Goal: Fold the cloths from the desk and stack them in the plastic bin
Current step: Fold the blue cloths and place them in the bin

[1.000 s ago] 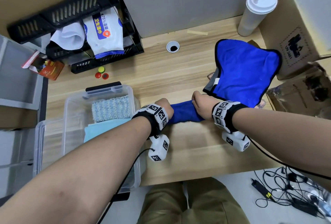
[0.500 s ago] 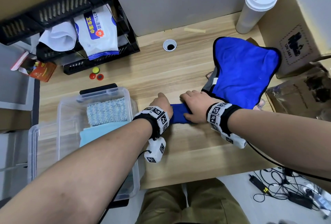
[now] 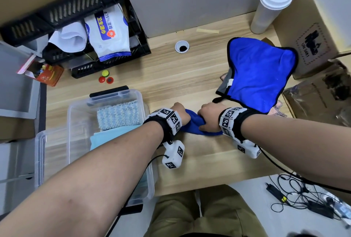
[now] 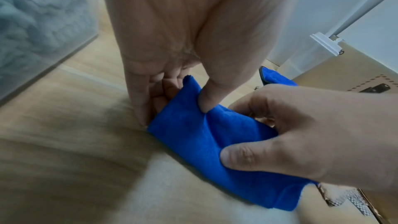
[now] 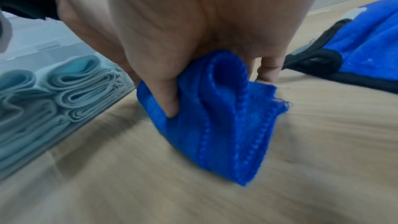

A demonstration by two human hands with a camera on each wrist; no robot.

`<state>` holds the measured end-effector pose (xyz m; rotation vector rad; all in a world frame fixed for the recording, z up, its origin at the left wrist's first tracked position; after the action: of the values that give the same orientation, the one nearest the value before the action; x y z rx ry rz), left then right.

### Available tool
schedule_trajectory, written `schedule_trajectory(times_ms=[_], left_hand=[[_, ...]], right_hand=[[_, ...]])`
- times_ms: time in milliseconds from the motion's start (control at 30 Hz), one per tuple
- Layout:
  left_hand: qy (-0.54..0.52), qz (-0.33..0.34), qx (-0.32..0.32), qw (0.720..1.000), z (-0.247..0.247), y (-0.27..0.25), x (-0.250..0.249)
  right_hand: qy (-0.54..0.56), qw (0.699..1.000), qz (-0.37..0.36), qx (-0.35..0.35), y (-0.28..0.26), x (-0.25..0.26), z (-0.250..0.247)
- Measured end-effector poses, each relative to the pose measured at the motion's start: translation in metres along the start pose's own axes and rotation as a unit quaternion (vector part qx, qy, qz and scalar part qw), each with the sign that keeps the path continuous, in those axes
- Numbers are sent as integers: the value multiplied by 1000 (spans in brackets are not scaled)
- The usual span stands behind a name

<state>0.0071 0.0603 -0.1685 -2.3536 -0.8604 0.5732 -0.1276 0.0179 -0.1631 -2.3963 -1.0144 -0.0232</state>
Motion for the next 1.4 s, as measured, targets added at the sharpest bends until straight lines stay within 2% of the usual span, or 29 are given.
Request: schedule_trajectory(times_ms=[100, 200, 333, 500, 600, 700, 867, 1100, 1233, 1333, 1400], left_hand=[[8, 39, 0, 999, -15, -12, -4], [-15, 90, -29, 995, -45, -22, -10], [-52, 241, -46, 968, -109, -41, -17], [-12, 283, -60, 957, -189, -67, 9], [34, 254, -107, 961, -222, -76, 46], [71, 223, -158, 959, -233, -70, 87], [103, 184, -163, 964, -226, -61, 149], [43, 121, -140, 982, -190, -39, 208], [37, 109, -183, 976, -175, -28, 219], [127, 133, -207, 961, -163, -23, 220], [194, 140, -239, 941, -158, -21, 219]], right_hand=[[105, 994, 9, 0, -12, -1, -16], [172, 984, 14, -40, -19, -1, -56], [174, 981, -17, -82, -14, 16, -119], [165, 978, -74, -100, -5, 60, -179], [157, 975, -95, -126, 5, 99, -200], [95, 983, -96, -125, 22, 138, -201], [35, 990, -107, -84, 40, 191, -176], [83, 986, -103, -104, 66, 216, -117], [-25, 987, -135, -81, 70, 224, -97], [-142, 970, -180, -74, 69, 226, -91], [-178, 960, -200, -84, 66, 228, -89]])
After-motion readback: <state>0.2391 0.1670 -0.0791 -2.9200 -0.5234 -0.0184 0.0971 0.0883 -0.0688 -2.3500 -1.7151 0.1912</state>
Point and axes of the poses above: each hand's wrist, its own y-axis towards the middle knuckle, its own z-axis out of the palm, x = y × z, the point moved 1 cm from there along y, towards the middle knuckle, and after that the axes turned 15 degrees about -x, right-handed, at the moved point
